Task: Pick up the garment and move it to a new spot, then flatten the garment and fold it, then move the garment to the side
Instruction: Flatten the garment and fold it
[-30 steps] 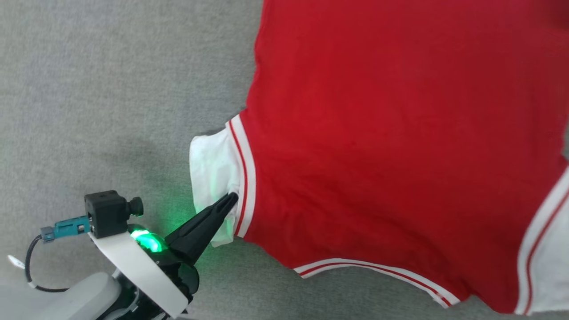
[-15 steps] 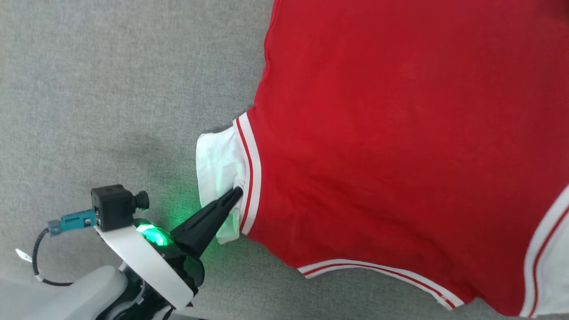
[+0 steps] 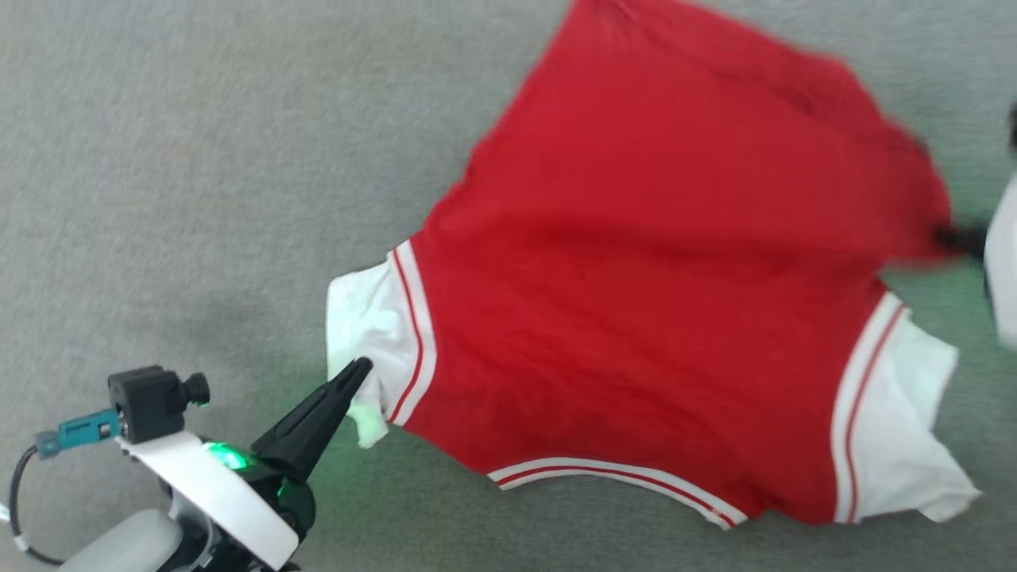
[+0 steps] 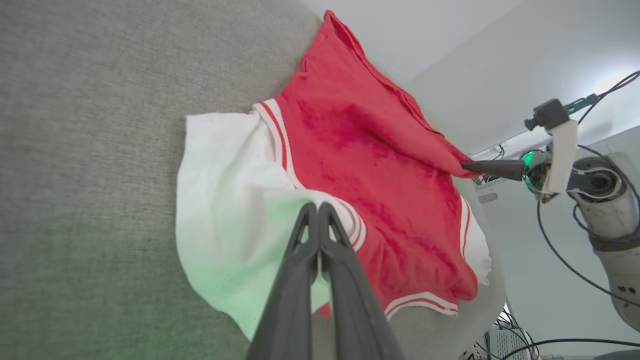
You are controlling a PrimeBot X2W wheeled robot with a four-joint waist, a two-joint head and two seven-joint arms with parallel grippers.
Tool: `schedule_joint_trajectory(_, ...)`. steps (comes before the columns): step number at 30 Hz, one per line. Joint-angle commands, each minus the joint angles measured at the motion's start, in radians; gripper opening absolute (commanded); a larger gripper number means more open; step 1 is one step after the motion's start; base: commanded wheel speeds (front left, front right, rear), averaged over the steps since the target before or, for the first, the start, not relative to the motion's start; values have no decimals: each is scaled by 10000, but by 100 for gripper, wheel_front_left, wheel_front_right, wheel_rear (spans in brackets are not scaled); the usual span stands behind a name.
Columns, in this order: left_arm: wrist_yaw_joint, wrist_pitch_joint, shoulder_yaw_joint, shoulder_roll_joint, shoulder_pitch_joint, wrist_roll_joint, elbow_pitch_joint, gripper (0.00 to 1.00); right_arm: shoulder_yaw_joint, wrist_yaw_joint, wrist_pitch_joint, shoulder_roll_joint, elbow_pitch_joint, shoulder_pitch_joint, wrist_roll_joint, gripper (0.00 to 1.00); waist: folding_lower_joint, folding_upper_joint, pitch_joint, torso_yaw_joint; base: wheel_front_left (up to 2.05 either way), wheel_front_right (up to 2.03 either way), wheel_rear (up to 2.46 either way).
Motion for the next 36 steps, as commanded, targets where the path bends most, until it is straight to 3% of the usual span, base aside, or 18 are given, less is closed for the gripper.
schedule_joint_trajectory(1,11,-52,175,45,274,0,16,0,-194,-19,351,-235,-753,1104,300,0,0,0,-462,-439,0,0,0)
schedule_joint_trajectory(4,11,-52,422,83,564,49,54,0,-579,-19,1144,-514,-1937,3029,806,0,0,0,-638,-627,0,0,0)
schedule_joint_trajectory(7,11,-53,693,121,798,83,88,0,-1077,-16,1761,-398,-3097,4865,985,0,0,0,-710,-785,0,0,0)
schedule_joint_trajectory(13,11,-53,976,102,955,188,110,0,-1332,-12,2321,854,-5017,7506,249,0,0,0,-639,-934,0,0,0)
schedule_joint_trajectory(18,11,-54,949,101,845,228,135,0,-1241,-12,2324,1388,-5493,7809,-169,0,0,0,-579,-986,0,0,0)
schedule_joint_trajectory(19,11,-54,932,107,817,234,144,0,-1280,-12,2247,1441,-5585,7740,-267,7,0,0,-576,-1000,0,0,0)
schedule_joint_trajectory(20,11,-54,919,111,790,239,143,0,-1384,-12,2100,1483,-5692,7613,-393,46,0,0,-573,-1011,0,0,0)
schedule_joint_trajectory(21,11,-54,908,111,771,244,142,0,-1577,-12,1948,1528,-5782,7502,-513,100,0,0,-575,-1017,0,0,0)
schedule_joint_trajectory(27,11,-54,837,31,663,321,121,0,-3428,-12,1788,1355,-6641,7119,-527,100,0,0,-533,-911,0,0,0)
schedule_joint_trajectory(31,11,-54,730,-138,406,452,9,0,-4536,-12,1710,1169,-6714,5904,-520,100,0,0,-303,-671,0,0,0)
schedule_joint_trajectory(36,11,-54,522,-383,-52,547,-37,0,-3859,-12,639,1109,-5313,3518,-1261,100,0,0,170,-319,0,0,0)
